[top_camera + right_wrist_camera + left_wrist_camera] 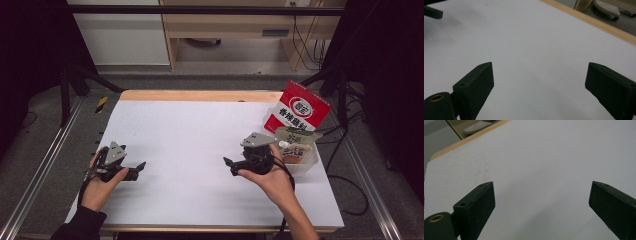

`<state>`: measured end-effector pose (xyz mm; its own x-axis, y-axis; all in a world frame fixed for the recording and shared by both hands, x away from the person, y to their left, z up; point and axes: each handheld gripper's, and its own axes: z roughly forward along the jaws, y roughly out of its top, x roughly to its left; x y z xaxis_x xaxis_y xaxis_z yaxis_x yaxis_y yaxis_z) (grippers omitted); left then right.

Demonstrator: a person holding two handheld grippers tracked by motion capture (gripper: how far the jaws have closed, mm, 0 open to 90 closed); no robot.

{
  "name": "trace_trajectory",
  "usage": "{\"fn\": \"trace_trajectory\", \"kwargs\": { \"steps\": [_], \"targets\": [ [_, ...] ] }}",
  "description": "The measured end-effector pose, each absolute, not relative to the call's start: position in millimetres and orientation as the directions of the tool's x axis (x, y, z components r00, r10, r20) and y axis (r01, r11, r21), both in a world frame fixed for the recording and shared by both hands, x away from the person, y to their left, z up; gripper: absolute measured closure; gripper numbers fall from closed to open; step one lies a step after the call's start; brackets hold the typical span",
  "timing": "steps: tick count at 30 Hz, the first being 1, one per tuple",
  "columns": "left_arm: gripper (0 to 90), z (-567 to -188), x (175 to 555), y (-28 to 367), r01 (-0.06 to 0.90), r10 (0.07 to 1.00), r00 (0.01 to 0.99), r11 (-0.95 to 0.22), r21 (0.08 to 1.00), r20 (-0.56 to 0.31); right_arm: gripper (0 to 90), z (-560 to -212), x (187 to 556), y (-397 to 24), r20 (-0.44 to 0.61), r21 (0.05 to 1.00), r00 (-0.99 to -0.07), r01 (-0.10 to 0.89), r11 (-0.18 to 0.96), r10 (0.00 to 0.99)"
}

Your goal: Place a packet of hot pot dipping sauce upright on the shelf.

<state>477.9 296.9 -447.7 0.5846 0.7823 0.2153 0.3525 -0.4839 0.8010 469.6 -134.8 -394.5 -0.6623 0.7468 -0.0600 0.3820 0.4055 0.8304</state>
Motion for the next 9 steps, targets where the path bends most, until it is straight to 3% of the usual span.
{"fn": "trace_trajectory", "kwargs": {
  "steps": [4, 9],
  "targets": [
    [6.5, -448, 478, 296, 0.352, 0.780, 0.586, -0.487, 0.800, 0.217, 8.1, -418, 468, -127, -0.012, 0.827, -0.642, 0.425, 0.369, 0.766],
    [6.4, -448, 479, 296, 0.350, 0.779, 0.588, -0.488, 0.800, 0.218, 7.1, -441, 467, -119, -0.030, 0.815, -0.640, 0.429, 0.389, 0.768]
  ]
}}
